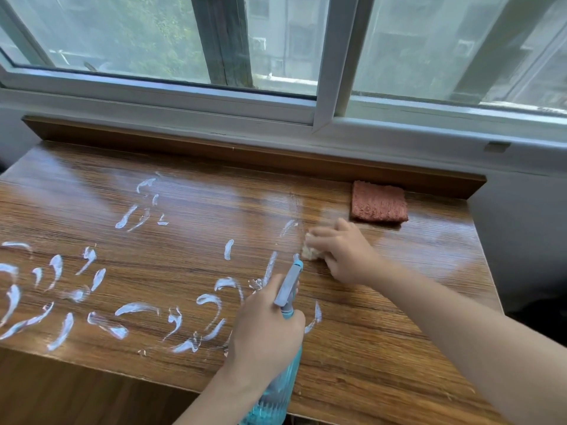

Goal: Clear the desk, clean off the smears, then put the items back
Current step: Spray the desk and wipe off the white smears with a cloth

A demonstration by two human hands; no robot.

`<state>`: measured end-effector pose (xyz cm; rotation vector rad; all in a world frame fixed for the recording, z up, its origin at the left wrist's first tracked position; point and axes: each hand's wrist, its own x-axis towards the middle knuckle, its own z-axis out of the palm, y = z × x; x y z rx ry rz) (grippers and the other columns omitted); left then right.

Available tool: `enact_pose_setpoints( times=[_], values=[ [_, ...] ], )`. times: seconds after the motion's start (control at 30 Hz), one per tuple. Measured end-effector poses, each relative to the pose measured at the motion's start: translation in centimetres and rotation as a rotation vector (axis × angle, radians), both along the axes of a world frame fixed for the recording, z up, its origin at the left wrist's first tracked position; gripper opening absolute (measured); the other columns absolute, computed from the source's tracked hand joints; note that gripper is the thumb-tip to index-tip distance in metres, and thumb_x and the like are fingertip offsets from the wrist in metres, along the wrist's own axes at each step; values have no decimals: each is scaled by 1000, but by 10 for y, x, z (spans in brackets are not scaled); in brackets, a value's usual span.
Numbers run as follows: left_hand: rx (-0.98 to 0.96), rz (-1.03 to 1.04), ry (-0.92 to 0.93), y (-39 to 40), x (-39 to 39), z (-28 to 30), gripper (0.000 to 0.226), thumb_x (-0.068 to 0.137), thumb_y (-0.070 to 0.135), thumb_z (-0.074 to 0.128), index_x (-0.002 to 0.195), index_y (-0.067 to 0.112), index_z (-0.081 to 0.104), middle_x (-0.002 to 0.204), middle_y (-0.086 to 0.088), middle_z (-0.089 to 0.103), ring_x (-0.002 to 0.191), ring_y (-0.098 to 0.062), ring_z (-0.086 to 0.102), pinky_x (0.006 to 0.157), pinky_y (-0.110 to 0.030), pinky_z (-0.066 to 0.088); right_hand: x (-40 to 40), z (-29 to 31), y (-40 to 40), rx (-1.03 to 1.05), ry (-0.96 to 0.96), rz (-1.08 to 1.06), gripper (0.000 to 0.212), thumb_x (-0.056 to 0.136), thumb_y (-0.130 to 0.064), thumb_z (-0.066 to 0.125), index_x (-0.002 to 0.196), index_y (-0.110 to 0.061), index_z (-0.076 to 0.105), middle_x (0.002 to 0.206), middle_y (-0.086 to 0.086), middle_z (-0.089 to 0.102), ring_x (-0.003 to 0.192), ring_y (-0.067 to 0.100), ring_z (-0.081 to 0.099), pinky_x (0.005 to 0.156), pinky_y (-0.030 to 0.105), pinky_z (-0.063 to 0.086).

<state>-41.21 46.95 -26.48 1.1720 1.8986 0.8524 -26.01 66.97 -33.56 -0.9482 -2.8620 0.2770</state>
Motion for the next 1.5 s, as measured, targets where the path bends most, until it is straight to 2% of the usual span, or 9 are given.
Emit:
enact_pose_setpoints(
  times=[0.13, 0.23, 0.4, 0.53, 0.73, 0.9, 1.03, 1.27, 1.5],
  values=[
    [6, -23, 0, 0, -1, 2, 22, 88, 7, 57, 96, 28, 58, 66, -2, 44, 55, -20, 33, 55, -37, 33, 40, 11, -38, -139, 65, 13, 50, 89, -3, 57, 130, -32, 64, 129, -17, 61, 102, 16, 45, 91, 35, 44],
    [-2, -40, -2, 1, -1, 2, 21, 88, 5, 57, 96, 25, 58, 66, -5, 44, 55, -20, 31, 55, -37, 31, 37, 13, -14, -172, 163, -203, 32, 93, -7, 62, 120, -25, 68, 104, -10, 65, 99, 15, 49, 91, 42, 47],
    [1, -42, 4, 0, 0, 2, 19, 85, 4, 57, 94, 21, 58, 71, -15, 46, 58, -21, 34, 56, -38, 32, 33, -6, 12, -26, 132, -405, 27, 94, -14, 68, 117, -25, 76, 123, 5, 69, 106, 34, 59, 88, 41, 43],
    [8, -57, 49, 1, 2, 6, 16, 83, 5, 57, 93, 17, 56, 65, -6, 39, 58, -20, 33, 56, -36, 32, 35, -12, -32, 32, 73, -328, 36, 99, -22, 60, 132, -36, 64, 145, -4, 56, 115, 29, 50, 96, 45, 41],
    [-4, -90, 32, 3, 3, 10, 16, 85, 5, 58, 92, 19, 56, 67, -1, 44, 55, -18, 38, 53, -32, 35, 67, -16, -125, -86, 118, -100, 42, 90, -12, 64, 123, -37, 65, 135, -2, 56, 110, 24, 46, 95, 38, 36],
    [-16, -102, 9, 2, 2, 10, 14, 86, 5, 57, 94, 17, 57, 67, -1, 43, 55, -19, 37, 54, -32, 33, 58, -15, -72, -53, 323, -429, 31, 90, -4, 68, 115, -20, 75, 115, 6, 69, 102, 28, 56, 90, 45, 45],
    [-12, -110, 9, -1, 1, 12, 14, 87, 5, 57, 95, 16, 56, 68, -3, 43, 56, -20, 39, 53, -32, 34, 42, -17, -48, 7, 186, -660, 31, 97, -15, 59, 122, -29, 72, 130, 2, 63, 112, 32, 50, 95, 41, 38],
    [-25, -223, -26, -5, -24, 23, 15, 82, 7, 58, 93, 15, 56, 72, -1, 46, 64, -22, 42, 60, -38, 38, 29, -7, -150, -56, 68, -321, 42, 92, -13, 60, 125, -39, 64, 137, 0, 57, 109, 31, 45, 92, 48, 40],
    [44, -296, 70, -26, -63, 42, 24, 84, 2, 59, 83, 26, 55, 67, 11, 49, 60, -11, 45, 57, -29, 35, 33, -3, -207, -103, 187, -443, 37, 93, -8, 65, 123, -30, 71, 128, -5, 65, 106, 21, 48, 95, 39, 40]
  ],
)
